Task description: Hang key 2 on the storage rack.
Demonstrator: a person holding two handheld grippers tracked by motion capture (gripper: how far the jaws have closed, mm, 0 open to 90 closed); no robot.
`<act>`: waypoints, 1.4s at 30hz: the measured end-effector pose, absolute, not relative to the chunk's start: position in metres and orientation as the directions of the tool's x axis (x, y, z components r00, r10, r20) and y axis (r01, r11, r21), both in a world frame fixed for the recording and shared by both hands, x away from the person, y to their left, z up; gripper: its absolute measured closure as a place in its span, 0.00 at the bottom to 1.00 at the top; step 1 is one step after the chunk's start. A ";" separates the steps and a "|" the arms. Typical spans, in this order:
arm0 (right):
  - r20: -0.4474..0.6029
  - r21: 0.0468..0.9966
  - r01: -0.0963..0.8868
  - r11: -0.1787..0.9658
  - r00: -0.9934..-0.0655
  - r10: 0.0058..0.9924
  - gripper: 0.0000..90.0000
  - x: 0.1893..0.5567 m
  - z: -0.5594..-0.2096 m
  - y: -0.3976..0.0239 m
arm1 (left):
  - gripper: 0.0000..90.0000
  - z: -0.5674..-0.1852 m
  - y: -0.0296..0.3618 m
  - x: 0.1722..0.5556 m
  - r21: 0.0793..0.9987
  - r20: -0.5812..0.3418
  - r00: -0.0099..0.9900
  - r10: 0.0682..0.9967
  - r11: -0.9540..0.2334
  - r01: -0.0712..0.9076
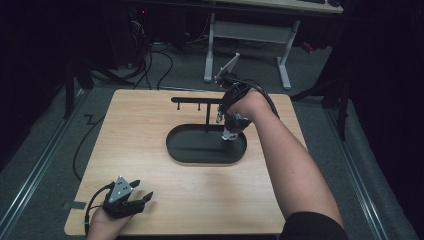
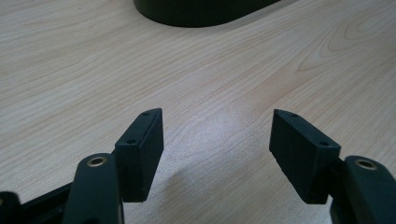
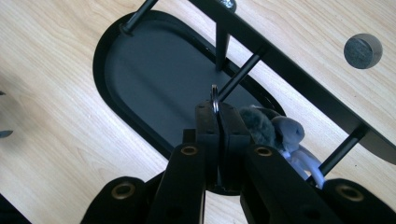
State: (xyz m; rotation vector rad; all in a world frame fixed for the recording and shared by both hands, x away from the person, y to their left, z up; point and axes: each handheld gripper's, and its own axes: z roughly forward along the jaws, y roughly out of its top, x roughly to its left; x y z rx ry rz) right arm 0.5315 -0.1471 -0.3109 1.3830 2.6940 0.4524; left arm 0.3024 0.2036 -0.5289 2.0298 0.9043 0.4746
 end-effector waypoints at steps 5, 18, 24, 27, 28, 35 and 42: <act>0.071 0.305 0.791 0.530 -0.574 0.816 0.99 0.536 -0.312 -0.149 | 0.40 -0.529 0.204 0.303 0.819 0.002 0.668 0.744 -0.385 0.426; 0.030 0.347 0.797 0.494 -0.536 0.844 0.90 0.538 -0.313 -0.151 | 0.40 -0.530 0.203 0.304 0.814 0.008 0.673 0.740 -0.396 0.426; 0.025 0.382 0.777 0.500 -0.550 0.835 0.86 0.521 -0.306 -0.159 | 0.40 -0.530 0.203 0.305 0.807 0.009 0.678 0.735 -0.406 0.429; 0.030 0.393 0.770 0.502 -0.556 0.831 0.82 0.507 -0.306 -0.163 | 0.40 -0.530 0.202 0.305 0.811 0.009 0.676 0.737 -0.401 0.426; 0.037 0.400 0.768 0.499 -0.558 0.829 0.81 0.503 -0.307 -0.164 | 0.40 -0.530 0.201 0.304 0.812 0.010 0.676 0.737 -0.400 0.424; 0.025 0.458 0.734 0.502 -0.575 0.817 0.66 0.471 -0.326 -0.174 | 0.39 -0.530 0.196 0.302 0.807 0.017 0.687 0.727 -0.415 0.419; 0.060 0.506 0.707 0.495 -0.601 0.797 0.59 0.446 -0.349 -0.182 | 0.39 -0.530 0.192 0.300 0.808 0.019 0.696 0.718 -0.421 0.412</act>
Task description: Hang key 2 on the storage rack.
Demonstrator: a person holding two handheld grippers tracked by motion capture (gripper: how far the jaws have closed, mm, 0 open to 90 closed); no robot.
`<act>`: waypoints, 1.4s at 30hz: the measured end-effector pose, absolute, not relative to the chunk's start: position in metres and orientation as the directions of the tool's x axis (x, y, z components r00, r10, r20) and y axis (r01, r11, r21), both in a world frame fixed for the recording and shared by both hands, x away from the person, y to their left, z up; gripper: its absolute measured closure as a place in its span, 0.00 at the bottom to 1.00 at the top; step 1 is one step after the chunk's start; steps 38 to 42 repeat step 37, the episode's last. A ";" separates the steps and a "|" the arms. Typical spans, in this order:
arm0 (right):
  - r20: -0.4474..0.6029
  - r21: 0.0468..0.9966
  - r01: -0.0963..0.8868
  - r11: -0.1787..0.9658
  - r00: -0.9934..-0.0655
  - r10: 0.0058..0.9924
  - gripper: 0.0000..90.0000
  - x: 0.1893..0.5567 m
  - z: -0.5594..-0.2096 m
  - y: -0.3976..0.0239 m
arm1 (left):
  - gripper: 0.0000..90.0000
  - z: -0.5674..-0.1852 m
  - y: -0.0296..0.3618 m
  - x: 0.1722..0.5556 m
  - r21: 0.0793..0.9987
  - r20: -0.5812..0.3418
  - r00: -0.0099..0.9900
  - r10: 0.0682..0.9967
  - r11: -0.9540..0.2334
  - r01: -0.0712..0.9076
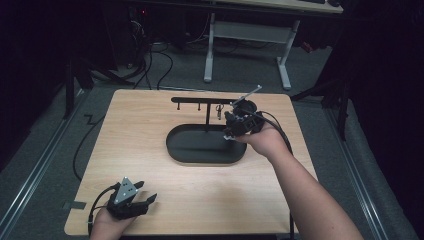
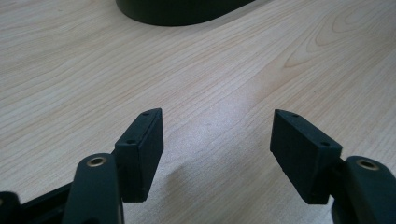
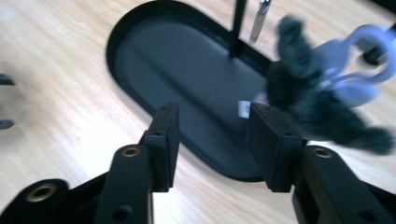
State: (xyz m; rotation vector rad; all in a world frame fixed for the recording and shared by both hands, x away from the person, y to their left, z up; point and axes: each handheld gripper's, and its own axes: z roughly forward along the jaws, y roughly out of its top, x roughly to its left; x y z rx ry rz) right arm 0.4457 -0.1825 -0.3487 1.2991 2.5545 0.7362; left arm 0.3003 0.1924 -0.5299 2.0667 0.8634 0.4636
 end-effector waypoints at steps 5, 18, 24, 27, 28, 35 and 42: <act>0.079 0.538 0.700 0.469 -0.596 0.799 0.56 0.432 -0.367 -0.189 | 0.39 -0.531 0.191 0.300 0.808 0.016 0.701 0.713 -0.422 0.411; 0.073 0.637 0.646 0.420 -0.593 0.802 0.45 0.392 -0.418 -0.209 | 0.39 -0.532 0.190 0.299 0.809 0.006 0.709 0.705 -0.420 0.411; 0.041 0.710 0.593 0.379 -0.572 0.819 0.41 0.363 -0.448 -0.225 | 0.39 -0.533 0.189 0.299 0.809 0.000 0.714 0.701 -0.420 0.412; 0.053 0.761 0.562 0.324 -0.552 0.832 0.39 0.337 -0.480 -0.238 | 0.39 -0.533 0.189 0.298 0.810 -0.008 0.714 0.700 -0.414 0.415; 0.048 0.773 0.550 0.316 -0.547 0.836 0.38 0.329 -0.491 -0.242 | 0.39 -0.532 0.189 0.298 0.810 -0.009 0.715 0.699 -0.414 0.416; 0.066 0.830 0.500 0.247 -0.528 0.847 0.20 0.290 -0.510 -0.261 | 0.38 -0.530 0.187 0.297 0.817 -0.027 0.712 0.701 -0.395 0.420; 0.030 0.848 0.469 0.246 -0.506 0.862 0.21 0.288 -0.508 -0.266 | 0.38 -0.528 0.187 0.296 0.819 -0.029 0.708 0.706 -0.389 0.421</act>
